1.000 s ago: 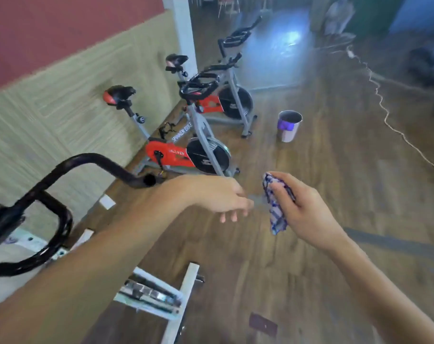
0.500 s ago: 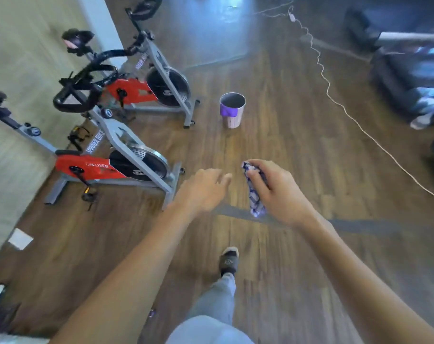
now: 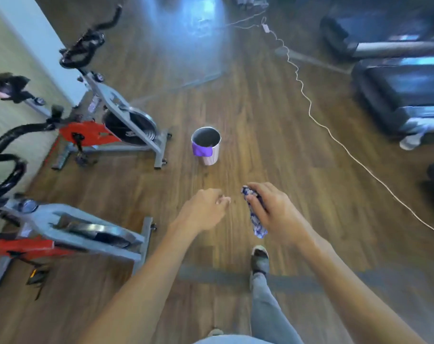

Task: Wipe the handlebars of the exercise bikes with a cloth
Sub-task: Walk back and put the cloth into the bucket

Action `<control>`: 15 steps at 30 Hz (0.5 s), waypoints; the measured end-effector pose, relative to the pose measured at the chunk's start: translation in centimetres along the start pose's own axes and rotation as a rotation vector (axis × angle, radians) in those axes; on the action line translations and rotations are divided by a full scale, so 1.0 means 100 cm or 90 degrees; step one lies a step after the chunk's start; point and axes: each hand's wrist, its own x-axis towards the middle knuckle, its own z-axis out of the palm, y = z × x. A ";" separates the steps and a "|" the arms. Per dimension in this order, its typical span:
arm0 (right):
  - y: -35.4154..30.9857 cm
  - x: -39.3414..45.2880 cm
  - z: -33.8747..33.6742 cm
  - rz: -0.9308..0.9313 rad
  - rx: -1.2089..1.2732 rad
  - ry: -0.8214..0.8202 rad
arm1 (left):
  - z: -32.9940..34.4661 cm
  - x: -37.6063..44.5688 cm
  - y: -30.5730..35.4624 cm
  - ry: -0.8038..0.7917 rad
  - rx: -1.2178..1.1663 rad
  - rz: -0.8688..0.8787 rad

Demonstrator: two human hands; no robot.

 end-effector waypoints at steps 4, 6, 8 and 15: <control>0.057 0.111 -0.043 -0.031 -0.033 -0.045 | -0.006 0.119 0.029 0.010 -0.022 -0.036; 0.080 0.166 -0.066 -0.071 -0.060 -0.077 | -0.013 0.166 0.046 0.033 -0.048 -0.065; 0.100 0.222 -0.091 -0.093 -0.092 -0.093 | -0.024 0.209 0.067 0.056 -0.074 -0.081; 0.147 0.390 -0.134 -0.265 -0.253 -0.182 | -0.067 0.345 0.100 0.057 -0.119 -0.153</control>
